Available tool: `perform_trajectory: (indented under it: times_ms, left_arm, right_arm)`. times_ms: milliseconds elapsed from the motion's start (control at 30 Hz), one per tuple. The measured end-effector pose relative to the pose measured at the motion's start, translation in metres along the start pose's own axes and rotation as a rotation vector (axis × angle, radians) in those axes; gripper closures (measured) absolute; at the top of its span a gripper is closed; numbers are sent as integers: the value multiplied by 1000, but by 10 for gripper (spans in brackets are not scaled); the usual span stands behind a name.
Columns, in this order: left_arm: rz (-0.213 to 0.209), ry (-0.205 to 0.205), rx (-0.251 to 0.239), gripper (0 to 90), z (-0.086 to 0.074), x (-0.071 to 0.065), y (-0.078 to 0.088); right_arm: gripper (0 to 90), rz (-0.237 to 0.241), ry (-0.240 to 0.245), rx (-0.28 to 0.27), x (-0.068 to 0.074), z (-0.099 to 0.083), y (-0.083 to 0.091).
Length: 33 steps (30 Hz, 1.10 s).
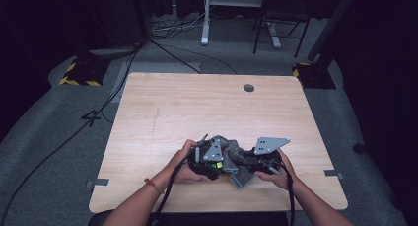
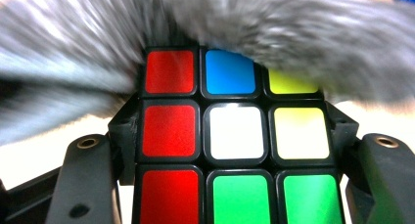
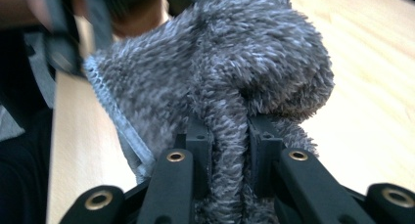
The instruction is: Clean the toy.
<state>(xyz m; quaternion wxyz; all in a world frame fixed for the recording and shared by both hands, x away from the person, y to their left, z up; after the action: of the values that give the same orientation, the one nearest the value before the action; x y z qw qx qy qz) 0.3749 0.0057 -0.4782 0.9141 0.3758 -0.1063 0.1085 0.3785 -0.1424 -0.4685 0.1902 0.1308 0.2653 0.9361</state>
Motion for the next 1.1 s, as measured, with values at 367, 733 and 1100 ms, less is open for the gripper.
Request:
perform_trajectory:
  times_ms: [367, 733, 1100]
  left_arm:
    - [-5, 1, -20, 334, 1, 0, 7]
    - [-12, -26, -43, 334, 9, -4, 10]
    - [-27, -27, 0, 334, 4, -7, 2]
  right_arm:
    - [756, 34, -16, -14, -1, -1, 3]
    - [756, -23, 8, 48, -4, -6, -8]
    - [755, 28, 43, -68, 12, 15, 7]
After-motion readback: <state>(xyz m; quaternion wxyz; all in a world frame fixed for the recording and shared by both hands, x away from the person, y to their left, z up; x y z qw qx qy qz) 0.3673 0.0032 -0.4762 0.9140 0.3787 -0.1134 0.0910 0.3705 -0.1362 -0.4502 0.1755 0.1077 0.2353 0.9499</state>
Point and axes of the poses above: each handheld gripper's, and its own axes: y roughly backward along the jaws, z roughly out of its top, x roughly to its left, the point moved 6 cm from there along -y, roughly forward along the jaws, and after that the axes turned 10 degrees about -y, right-handed, at the moved point
